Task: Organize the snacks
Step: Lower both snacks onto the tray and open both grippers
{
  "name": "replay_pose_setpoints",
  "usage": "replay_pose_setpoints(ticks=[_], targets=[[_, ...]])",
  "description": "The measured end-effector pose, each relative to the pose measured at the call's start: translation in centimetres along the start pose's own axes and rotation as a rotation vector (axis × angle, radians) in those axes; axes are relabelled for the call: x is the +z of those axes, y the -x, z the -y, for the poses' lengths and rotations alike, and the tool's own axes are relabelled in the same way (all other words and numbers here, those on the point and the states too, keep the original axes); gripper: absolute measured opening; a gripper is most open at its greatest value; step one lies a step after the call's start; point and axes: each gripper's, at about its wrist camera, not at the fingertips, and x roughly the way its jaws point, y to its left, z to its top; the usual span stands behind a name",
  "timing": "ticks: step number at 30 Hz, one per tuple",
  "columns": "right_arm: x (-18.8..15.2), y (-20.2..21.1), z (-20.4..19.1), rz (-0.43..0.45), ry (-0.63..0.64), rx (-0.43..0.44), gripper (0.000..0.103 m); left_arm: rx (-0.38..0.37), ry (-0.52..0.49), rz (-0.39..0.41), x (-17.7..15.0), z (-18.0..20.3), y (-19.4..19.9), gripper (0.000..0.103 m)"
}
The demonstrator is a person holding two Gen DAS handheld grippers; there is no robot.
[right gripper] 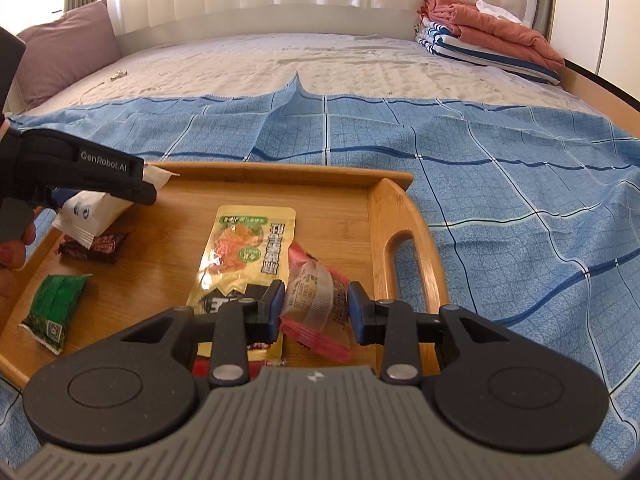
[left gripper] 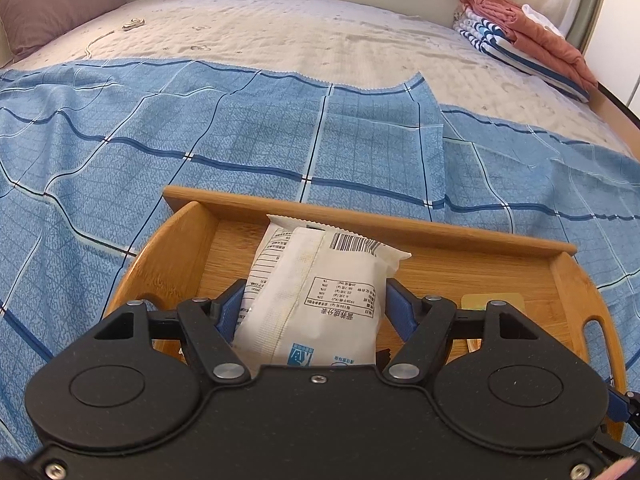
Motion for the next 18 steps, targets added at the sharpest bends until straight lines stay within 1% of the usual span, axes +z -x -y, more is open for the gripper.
replay_pose_setpoints(ticks=[6, 8, 10, 12, 14, 18], targets=[[-0.33, 0.13, -0.22, 0.0, 0.011, 0.001, 0.039, 0.002, -0.012, -0.002, -0.04, 0.04, -0.02, 0.071], [-0.29, 0.14, -0.15, 0.002, 0.005, 0.003, 0.043, 0.001, -0.012, -0.005, -0.04, 0.03, -0.03, 0.071], [-0.25, 0.21, -0.1, 0.009, -0.001, 0.005, 0.043, 0.005, -0.012, -0.007, -0.05, -0.02, -0.02, 0.073], [-0.21, 0.33, -0.08, 0.014, -0.008, 0.009, 0.056, 0.009, -0.014, -0.009, -0.13, -0.08, 0.02, 0.076], [-0.16, 0.44, -0.09, 0.015, -0.01, 0.013, 0.058, 0.009, -0.018, -0.009, -0.22, -0.12, 0.13, 0.077], [-0.1, 0.91, -0.28, 0.026, -0.015, 0.016, 0.068, 0.015, -0.036, -0.012, -0.37, -0.06, 0.49, 0.078]])
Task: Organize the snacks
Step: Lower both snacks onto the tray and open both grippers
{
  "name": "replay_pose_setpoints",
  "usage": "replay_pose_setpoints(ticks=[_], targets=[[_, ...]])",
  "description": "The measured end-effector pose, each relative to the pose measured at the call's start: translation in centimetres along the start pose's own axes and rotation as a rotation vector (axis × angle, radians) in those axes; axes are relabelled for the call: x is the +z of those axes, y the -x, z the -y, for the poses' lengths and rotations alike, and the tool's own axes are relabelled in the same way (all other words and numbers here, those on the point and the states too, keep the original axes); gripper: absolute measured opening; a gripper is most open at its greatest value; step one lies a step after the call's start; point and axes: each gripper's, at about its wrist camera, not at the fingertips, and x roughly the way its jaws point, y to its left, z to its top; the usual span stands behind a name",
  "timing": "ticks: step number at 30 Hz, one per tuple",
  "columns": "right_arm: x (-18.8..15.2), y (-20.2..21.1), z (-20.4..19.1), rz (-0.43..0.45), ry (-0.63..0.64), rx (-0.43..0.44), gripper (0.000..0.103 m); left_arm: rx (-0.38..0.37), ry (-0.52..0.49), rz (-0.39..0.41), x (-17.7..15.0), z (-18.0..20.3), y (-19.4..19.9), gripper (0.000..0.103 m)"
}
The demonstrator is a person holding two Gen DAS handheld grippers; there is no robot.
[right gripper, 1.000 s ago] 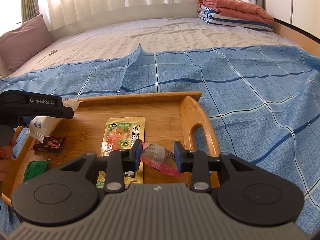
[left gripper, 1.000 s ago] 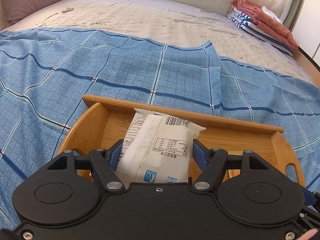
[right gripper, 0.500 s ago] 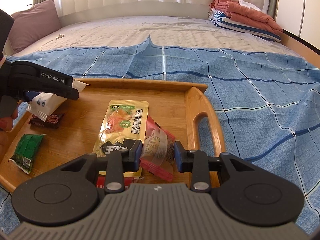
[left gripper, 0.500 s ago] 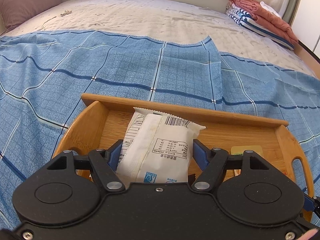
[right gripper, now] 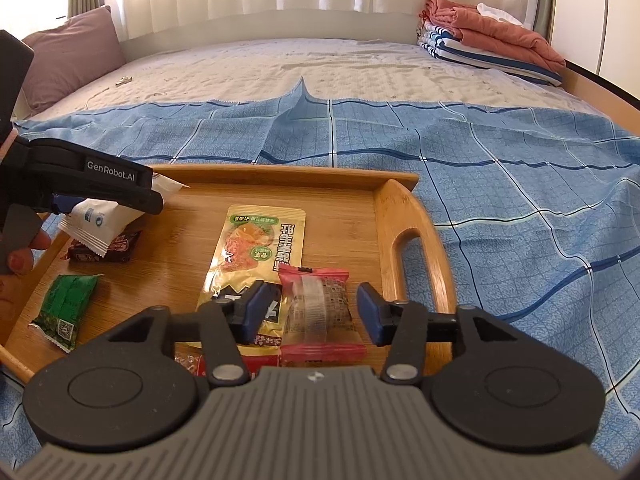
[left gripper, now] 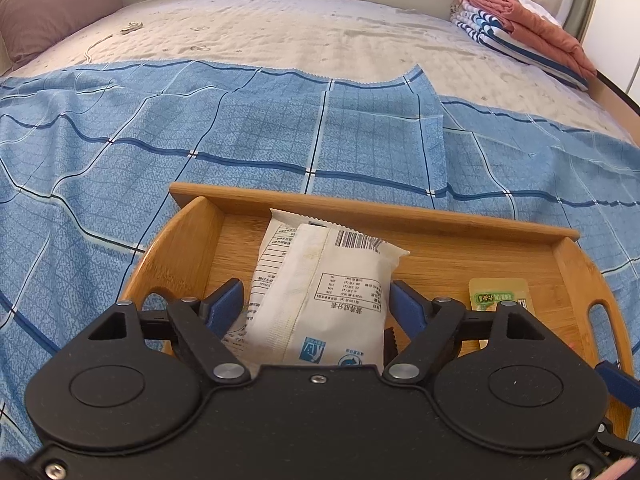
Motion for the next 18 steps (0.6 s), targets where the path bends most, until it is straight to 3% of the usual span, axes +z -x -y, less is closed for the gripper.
replay_pose_setpoints(ticks=[4, 11, 18], targets=[[0.0, 0.9, -0.1, 0.006, -0.004, 0.009, 0.076, 0.003, -0.044, 0.013, -0.4, 0.2, 1.3, 0.088], [-0.2, 3.8, -0.5, 0.038, -0.01, 0.017, 0.088, -0.035, -0.095, 0.032, -1.9, -0.4, 4.9, 0.09], [-1.7, 7.3, -1.2, 0.056, -0.014, 0.036, 0.091, -0.089, -0.127, 0.046, -5.3, -1.7, 9.0, 0.091]])
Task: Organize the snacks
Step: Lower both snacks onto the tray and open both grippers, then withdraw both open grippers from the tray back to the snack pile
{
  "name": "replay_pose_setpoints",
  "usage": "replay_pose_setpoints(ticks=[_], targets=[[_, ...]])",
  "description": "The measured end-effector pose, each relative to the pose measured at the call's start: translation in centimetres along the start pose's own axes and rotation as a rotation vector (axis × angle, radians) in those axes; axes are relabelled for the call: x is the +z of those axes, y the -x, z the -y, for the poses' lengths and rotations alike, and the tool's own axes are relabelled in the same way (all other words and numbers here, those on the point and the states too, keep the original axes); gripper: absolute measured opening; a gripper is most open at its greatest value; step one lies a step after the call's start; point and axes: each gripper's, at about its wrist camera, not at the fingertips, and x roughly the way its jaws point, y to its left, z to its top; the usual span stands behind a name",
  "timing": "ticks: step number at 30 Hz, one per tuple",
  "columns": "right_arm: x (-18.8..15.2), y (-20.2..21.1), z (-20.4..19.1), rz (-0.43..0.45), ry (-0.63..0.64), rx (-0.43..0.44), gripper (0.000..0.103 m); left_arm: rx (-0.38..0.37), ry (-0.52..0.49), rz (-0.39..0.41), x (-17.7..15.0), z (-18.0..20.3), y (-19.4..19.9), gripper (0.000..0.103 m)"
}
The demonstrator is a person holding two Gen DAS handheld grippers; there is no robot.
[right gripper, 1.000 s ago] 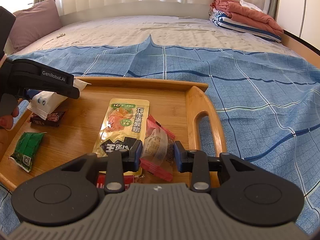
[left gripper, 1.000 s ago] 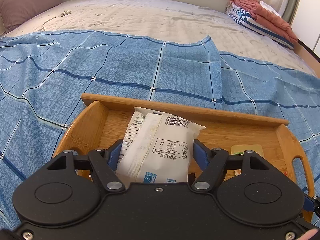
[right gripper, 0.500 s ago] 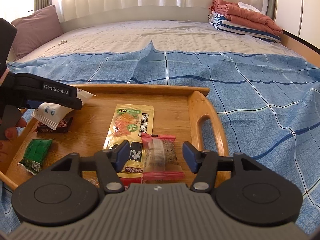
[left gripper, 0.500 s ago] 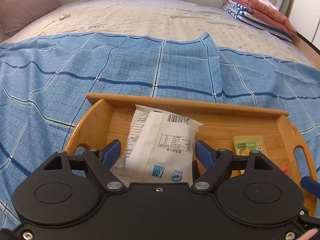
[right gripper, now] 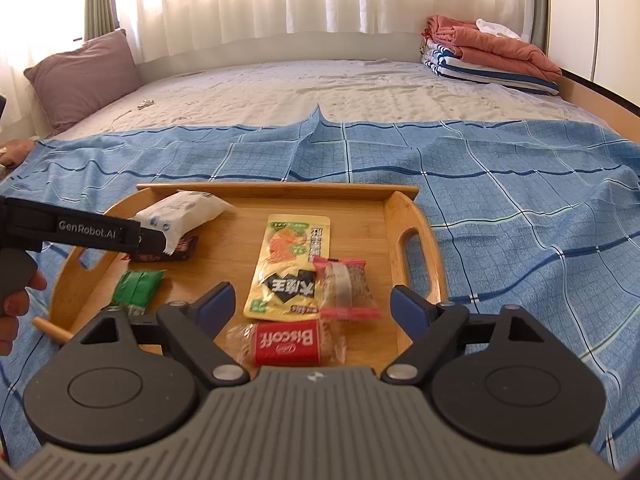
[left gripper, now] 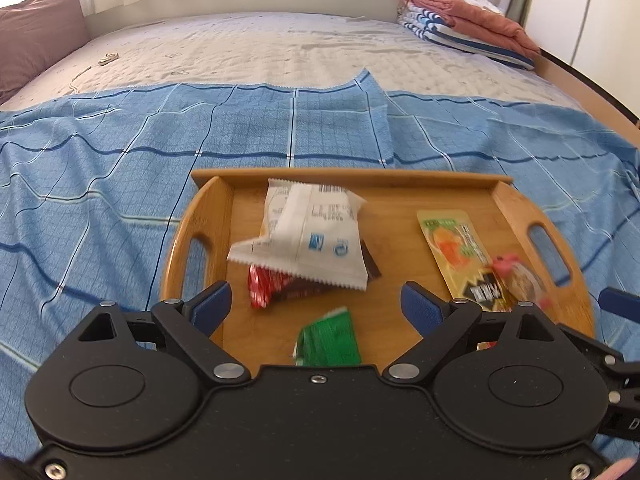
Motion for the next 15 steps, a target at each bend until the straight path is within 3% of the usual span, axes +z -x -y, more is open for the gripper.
replay_pose_setpoints(ticks=[15], targets=[[-4.6, 6.7, -1.8, 0.022, 0.0, -0.026, 0.097, 0.007, -0.024, 0.043, -5.2, -0.2, 7.3, 0.092]])
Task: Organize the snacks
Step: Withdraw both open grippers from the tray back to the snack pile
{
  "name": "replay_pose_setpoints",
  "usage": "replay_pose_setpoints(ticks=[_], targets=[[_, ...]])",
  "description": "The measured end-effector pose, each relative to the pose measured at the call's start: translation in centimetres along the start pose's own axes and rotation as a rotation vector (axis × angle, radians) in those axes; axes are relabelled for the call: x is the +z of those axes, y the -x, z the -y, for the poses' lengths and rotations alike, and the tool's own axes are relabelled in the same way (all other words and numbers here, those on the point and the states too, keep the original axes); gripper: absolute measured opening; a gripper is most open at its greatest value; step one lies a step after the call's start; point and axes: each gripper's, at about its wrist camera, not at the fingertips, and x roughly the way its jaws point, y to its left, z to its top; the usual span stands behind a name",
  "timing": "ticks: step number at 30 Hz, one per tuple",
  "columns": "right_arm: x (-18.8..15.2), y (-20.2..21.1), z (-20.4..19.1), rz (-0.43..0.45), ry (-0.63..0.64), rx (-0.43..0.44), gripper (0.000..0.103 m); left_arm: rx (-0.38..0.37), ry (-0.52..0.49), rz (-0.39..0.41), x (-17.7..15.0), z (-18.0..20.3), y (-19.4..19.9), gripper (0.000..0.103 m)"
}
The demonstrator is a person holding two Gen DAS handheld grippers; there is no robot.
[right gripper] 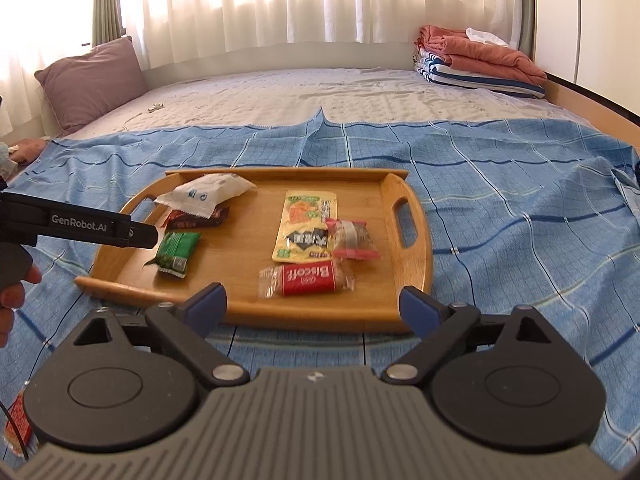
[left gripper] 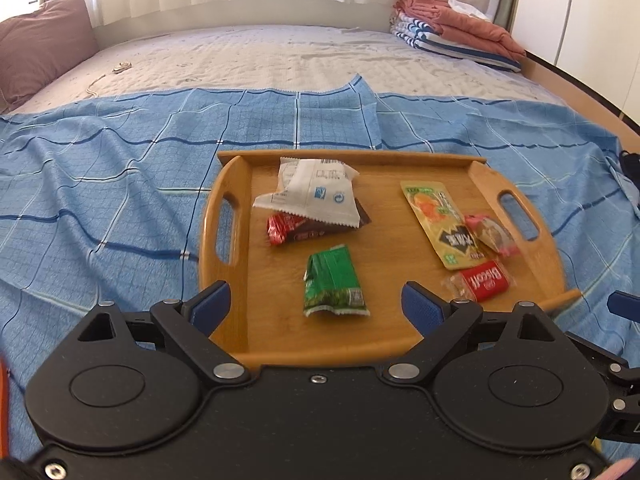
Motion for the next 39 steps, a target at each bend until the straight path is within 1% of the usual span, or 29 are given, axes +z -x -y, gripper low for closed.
replay_pose_setpoints(ticks=[3, 7, 14, 17, 20, 24, 25, 32, 37, 39], targets=[[-1.2, 1.3, -0.6, 0.008, 0.029, -0.019, 0.099, -0.004, -0.015, 0.016, -1.6, 0.1, 1.9, 0.092], [-2.9, 3.2, -1.2, 0.019, 0.051, -0.011, 0.102, -0.004, -0.021, 0.03, -4.1, 0.0, 4.5, 0.092], [-6.2, 6.5, -2.2, 0.054, 0.06, -0.005, 0.103, -0.006, 0.046, 0.046, -8.9, -1.3, 8.4, 0.092], [-7.8, 7.6, -2.6, 0.063, 0.076, -0.015, 0.103, 0.0, 0.065, 0.048, -11.0, -2.1, 9.8, 0.092], [-9.4, 8.7, -2.8, 0.072, 0.084, -0.03, 0.103, 0.01, 0.077, 0.075, -13.3, -2.8, 11.2, 0.092], [-11.4, 9.7, -3.0, 0.072, 0.065, -0.047, 0.103, 0.049, 0.086, 0.129, -16.0, -3.3, 13.0, 0.093], [-12.0, 9.9, -3.1, 0.071, 0.062, -0.05, 0.103, 0.054, 0.082, 0.143, -16.7, -3.4, 13.4, 0.095], [-14.4, 10.5, -4.2, 0.082, 0.107, -0.091, 0.103, 0.095, 0.06, 0.192, -20.5, -3.7, 14.7, 0.096], [-15.2, 10.2, -5.4, 0.085, 0.183, -0.109, 0.103, 0.124, 0.035, 0.264, -22.3, -3.7, 15.2, 0.097], [-15.4, 10.0, -6.0, 0.086, 0.218, -0.11, 0.103, 0.127, 0.022, 0.265, -22.8, -3.8, 15.1, 0.097]])
